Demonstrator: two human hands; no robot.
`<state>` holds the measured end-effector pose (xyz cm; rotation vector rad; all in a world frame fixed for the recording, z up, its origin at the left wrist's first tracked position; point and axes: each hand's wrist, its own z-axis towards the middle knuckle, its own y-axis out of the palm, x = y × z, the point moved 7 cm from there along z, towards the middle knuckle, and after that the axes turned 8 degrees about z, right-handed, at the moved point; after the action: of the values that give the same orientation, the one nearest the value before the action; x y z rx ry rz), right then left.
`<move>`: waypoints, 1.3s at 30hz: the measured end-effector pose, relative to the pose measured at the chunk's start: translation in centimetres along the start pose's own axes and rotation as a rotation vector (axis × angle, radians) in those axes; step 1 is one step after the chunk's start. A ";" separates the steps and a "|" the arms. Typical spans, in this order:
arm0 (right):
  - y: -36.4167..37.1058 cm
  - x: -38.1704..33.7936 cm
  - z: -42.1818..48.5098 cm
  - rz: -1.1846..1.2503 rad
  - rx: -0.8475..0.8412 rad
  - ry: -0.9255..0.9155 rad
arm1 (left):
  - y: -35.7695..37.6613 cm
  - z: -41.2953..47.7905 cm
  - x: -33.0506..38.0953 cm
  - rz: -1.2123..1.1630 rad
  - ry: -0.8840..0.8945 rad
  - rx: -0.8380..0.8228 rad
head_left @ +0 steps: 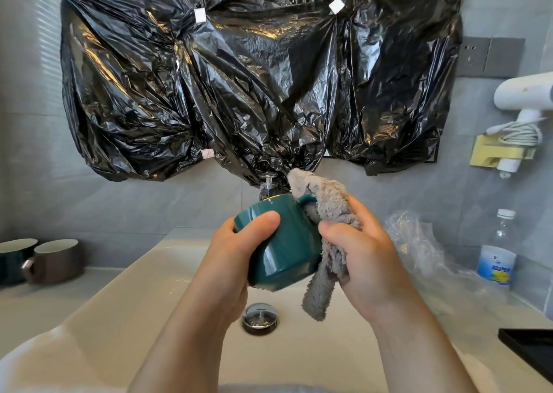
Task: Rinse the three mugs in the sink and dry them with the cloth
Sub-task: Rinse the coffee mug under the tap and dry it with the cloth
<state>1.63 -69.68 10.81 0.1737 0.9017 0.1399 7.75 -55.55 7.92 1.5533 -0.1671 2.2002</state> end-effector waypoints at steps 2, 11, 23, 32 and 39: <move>-0.4 -0.2 0.1 -0.202 0.050 -0.041 | 0.0 -0.1 0.3 0.028 0.031 0.023; -0.7 -0.4 -0.4 -1.061 0.247 0.001 | -0.5 -0.3 0.5 0.141 0.089 0.242; -2.9 1.9 -0.1 0.281 0.535 0.147 | 0.0 -0.5 0.7 0.187 0.166 0.177; 1.0 0.4 0.4 0.212 -0.050 -0.012 | -1.1 -0.4 1.2 0.044 0.167 0.252; -1.4 -1.0 -0.4 -0.736 0.319 -0.129 | -0.1 -0.6 1.2 0.203 0.199 0.183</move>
<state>0.77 -71.22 11.08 0.1343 0.8055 -0.6943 6.94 -54.94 8.85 1.4527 -0.0659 2.5771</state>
